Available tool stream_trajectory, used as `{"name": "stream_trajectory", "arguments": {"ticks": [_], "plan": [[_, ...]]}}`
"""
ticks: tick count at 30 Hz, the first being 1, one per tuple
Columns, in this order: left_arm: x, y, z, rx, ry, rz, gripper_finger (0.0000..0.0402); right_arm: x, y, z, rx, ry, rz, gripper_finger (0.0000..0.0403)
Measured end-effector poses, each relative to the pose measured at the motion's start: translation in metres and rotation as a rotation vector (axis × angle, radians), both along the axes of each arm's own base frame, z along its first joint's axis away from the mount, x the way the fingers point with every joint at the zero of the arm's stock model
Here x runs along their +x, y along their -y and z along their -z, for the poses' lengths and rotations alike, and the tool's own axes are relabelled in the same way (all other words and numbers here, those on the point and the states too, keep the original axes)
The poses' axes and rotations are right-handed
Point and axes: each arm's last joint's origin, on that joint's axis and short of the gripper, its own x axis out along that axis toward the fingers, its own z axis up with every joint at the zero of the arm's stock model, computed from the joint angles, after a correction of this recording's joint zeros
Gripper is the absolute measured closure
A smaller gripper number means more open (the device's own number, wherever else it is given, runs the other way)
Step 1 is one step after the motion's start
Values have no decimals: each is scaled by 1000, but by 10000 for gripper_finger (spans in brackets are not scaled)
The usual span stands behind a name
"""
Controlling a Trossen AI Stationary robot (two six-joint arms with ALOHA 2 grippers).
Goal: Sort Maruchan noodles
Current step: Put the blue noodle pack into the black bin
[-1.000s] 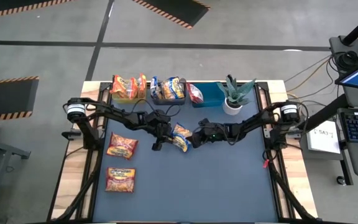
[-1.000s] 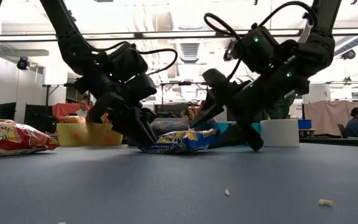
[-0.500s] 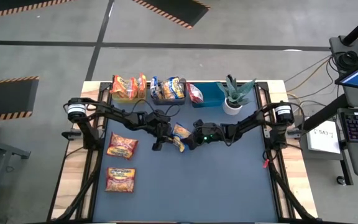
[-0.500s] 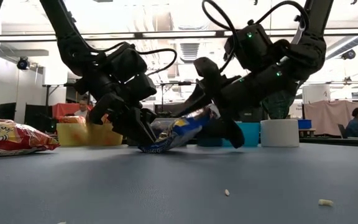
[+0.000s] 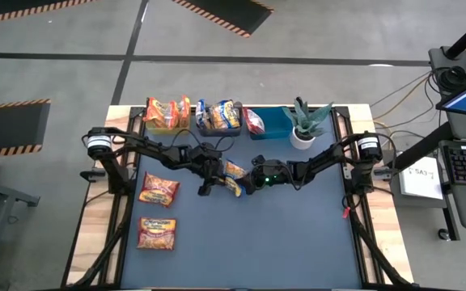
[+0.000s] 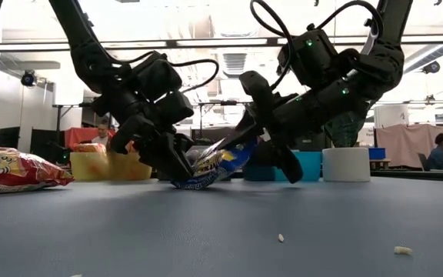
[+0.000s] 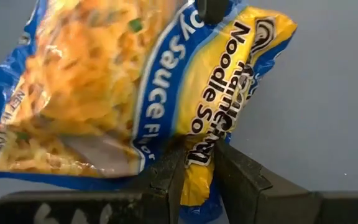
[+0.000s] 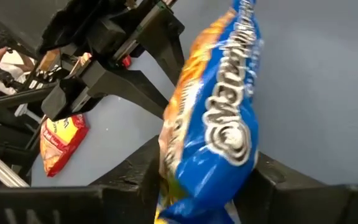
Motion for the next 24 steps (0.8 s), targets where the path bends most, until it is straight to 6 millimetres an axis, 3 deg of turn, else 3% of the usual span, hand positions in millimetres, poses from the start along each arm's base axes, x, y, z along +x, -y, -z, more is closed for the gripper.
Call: {"name": "stream_trajectory", "arguments": {"ticks": [6,11,17,24], "plan": [[-5,1,-11,1,-7,-17,327,0,0,0,-7,-2,0,273],[-12,2,-34,3,22,-12,327,0,0,-3,-28,9,-10,274],[-30,7,-75,14,101,-9,327,-1,0,-18,-71,55,-15,275],[-59,15,-135,3,316,-44,327,13,10,-58,-235,134,52,275]]}}
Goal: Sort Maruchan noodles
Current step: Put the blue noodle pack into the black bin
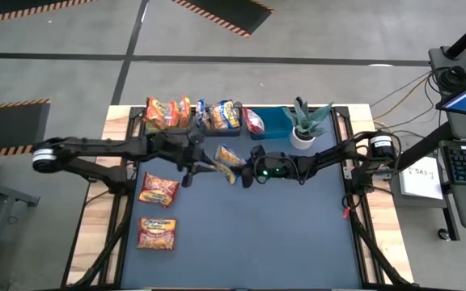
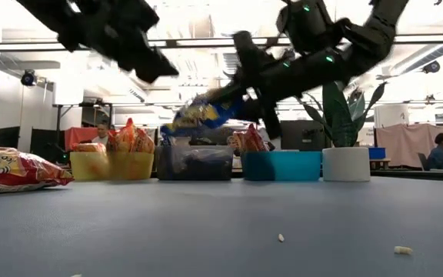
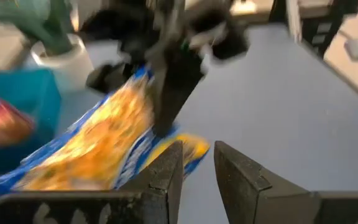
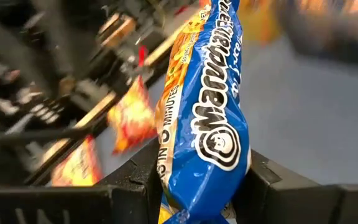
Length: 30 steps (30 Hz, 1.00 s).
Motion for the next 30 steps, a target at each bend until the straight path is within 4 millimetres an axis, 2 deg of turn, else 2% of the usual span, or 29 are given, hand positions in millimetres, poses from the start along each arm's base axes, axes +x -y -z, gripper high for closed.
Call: {"name": "stream_trajectory", "arguments": {"ticks": [5,11,16,23,27,30], "plan": [[-23,6,-26,42,141,-29,327,20,10,-26,-204,-119,141,275],[-44,6,-33,174,251,-240,327,47,25,-60,-443,-305,418,275],[-56,5,-37,247,291,-349,327,74,51,-80,-486,-285,519,275],[-77,8,-50,259,401,-384,327,109,85,-63,-490,-334,574,275],[-90,12,-53,247,450,-388,327,125,97,-43,-487,-394,610,275],[-98,13,-53,247,475,-389,326,135,102,-36,-488,-408,617,275]]}}
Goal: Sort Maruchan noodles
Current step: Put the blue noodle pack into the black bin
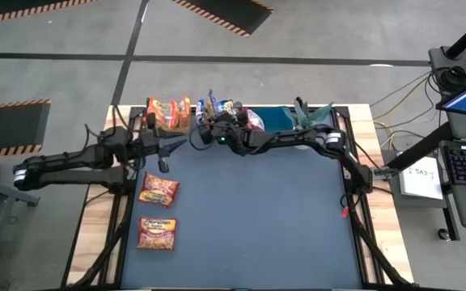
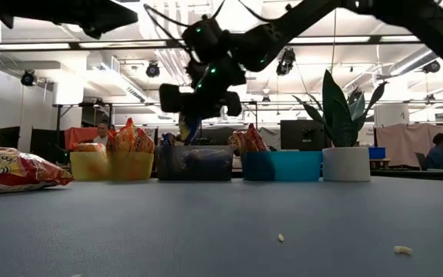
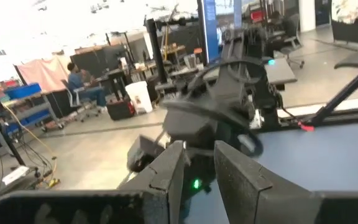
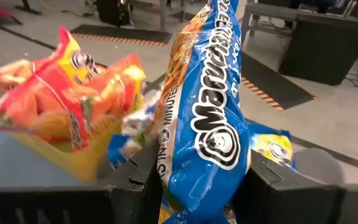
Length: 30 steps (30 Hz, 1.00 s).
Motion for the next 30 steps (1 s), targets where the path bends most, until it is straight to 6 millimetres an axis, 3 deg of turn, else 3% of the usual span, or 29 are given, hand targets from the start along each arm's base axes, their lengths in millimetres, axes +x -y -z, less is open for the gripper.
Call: {"name": "stream_trajectory", "arguments": {"ticks": [13,24,30], "plan": [[-21,4,-4,11,90,1,326,28,16,7,-42,-47,66,275],[-24,5,-4,5,100,3,326,36,26,23,-14,-100,85,271],[-24,5,-5,8,99,5,326,36,30,25,48,-59,40,245]]}}
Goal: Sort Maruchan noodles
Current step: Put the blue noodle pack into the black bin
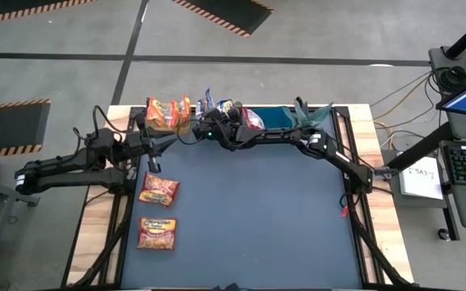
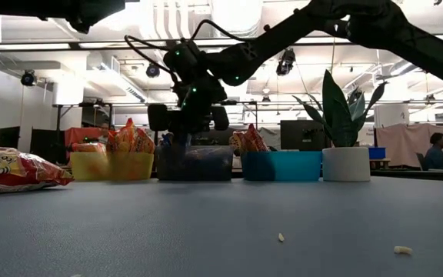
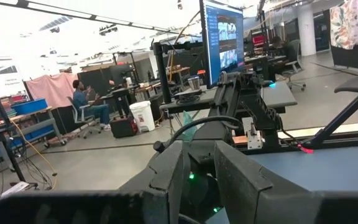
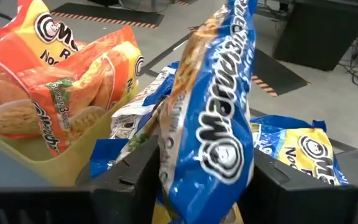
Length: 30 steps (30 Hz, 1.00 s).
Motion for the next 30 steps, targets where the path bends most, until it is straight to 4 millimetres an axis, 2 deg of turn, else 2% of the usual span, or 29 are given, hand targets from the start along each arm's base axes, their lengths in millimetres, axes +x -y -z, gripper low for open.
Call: {"name": "stream_trajectory", "arguments": {"ticks": [6,11,15,19,30], "plan": [[0,0,0,0,0,0,326,-1,-1,-4,-11,-20,-17,206],[0,0,0,1,0,-1,326,-3,-2,-25,-34,-48,-33,187],[0,0,0,3,-5,-1,326,-1,0,-39,-73,-73,-56,190],[0,0,1,4,-7,-2,326,-1,9,-48,-57,-46,-98,216],[0,0,1,11,-9,-7,326,-9,36,-34,0,-35,-86,335]]}}
